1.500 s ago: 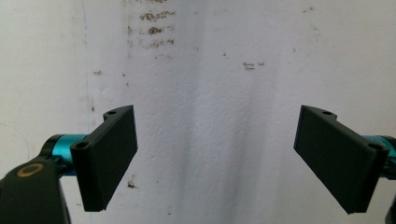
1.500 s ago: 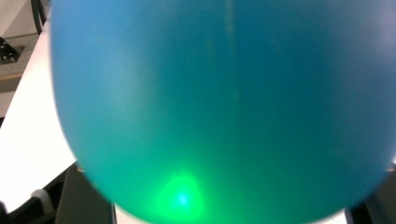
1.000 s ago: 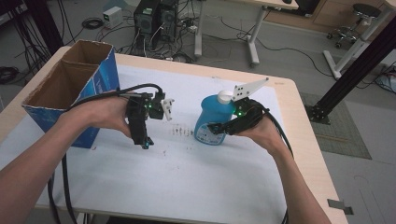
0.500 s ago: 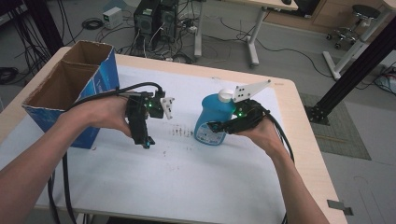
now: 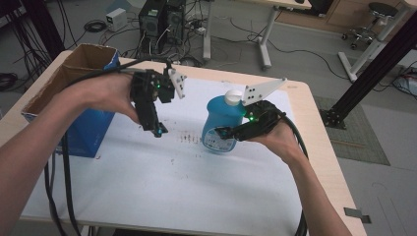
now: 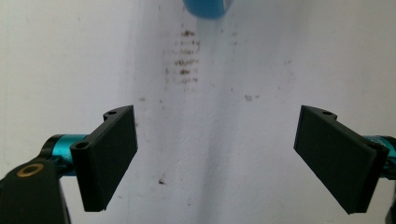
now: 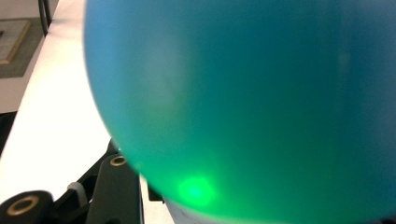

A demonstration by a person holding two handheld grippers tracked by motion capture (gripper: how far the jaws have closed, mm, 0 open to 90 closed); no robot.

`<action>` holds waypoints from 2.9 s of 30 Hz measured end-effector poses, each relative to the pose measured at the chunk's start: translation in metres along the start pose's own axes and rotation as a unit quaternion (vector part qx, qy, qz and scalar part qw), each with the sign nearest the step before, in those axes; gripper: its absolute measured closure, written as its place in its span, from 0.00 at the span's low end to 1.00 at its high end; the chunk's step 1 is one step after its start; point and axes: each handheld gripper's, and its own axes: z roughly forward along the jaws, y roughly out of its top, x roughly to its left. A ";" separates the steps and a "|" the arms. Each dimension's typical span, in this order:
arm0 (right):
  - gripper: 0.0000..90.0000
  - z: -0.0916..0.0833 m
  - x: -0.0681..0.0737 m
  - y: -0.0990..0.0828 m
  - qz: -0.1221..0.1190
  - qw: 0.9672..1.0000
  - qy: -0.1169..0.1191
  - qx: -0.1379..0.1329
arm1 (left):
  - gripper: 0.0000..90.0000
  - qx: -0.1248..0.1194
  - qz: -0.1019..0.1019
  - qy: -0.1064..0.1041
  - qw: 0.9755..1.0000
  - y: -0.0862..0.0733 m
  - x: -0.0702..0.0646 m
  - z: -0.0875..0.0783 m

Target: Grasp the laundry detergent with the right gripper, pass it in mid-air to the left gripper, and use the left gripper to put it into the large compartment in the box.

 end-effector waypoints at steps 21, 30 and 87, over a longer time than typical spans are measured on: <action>0.52 0.029 0.036 0.057 -0.024 0.999 0.040 0.006 | 0.15 0.005 0.000 -0.023 1.000 0.065 -0.017 -0.027; 0.51 0.032 0.037 0.058 -0.018 0.999 0.045 0.004 | 0.16 0.010 -0.004 -0.023 1.000 0.068 -0.016 -0.023; 0.51 0.035 0.040 0.054 -0.022 0.999 0.047 0.004 | 0.41 0.038 0.009 -0.034 0.999 0.074 -0.017 -0.017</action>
